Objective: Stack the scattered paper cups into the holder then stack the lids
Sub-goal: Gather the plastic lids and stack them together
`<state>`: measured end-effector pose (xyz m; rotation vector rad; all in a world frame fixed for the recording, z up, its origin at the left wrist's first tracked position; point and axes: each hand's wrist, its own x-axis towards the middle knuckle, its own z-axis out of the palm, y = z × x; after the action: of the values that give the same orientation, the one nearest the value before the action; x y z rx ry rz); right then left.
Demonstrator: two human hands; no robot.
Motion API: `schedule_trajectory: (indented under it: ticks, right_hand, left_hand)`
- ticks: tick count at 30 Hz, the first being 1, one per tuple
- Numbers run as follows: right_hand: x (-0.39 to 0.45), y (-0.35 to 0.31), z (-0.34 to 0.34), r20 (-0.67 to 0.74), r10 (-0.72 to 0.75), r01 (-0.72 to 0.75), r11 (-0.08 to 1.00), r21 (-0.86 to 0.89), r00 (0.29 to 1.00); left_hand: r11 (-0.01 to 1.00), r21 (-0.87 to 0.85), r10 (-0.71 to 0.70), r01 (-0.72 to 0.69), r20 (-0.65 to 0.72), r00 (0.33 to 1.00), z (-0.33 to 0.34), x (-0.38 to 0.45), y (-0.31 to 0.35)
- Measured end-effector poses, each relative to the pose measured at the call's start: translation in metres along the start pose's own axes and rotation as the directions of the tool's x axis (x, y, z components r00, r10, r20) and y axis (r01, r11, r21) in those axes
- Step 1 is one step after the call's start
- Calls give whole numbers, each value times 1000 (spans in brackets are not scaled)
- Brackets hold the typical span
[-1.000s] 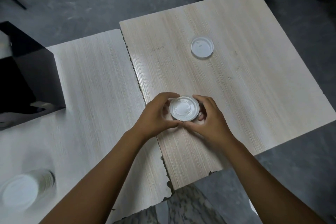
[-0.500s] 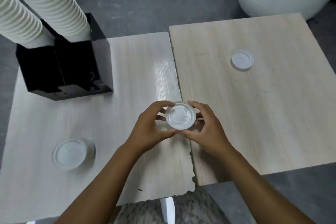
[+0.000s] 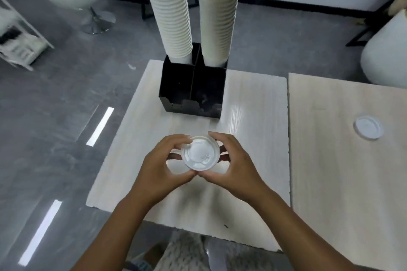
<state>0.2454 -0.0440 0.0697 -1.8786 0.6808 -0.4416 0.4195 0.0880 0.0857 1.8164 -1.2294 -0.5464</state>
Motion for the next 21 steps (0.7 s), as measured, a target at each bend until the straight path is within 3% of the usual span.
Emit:
schedule_trajectory:
  ticks: [10, 21]
  right_hand:
    - [25, 9, 69, 54, 51, -45, 993, -107, 997]
    - [25, 32, 96, 67, 157, -140, 969, -204, 985]
  left_hand:
    - [993, 7, -121, 121, 3, 993, -22, -16, -70]
    - [991, 43, -130, 126, 108, 986, -18, -18, -119]
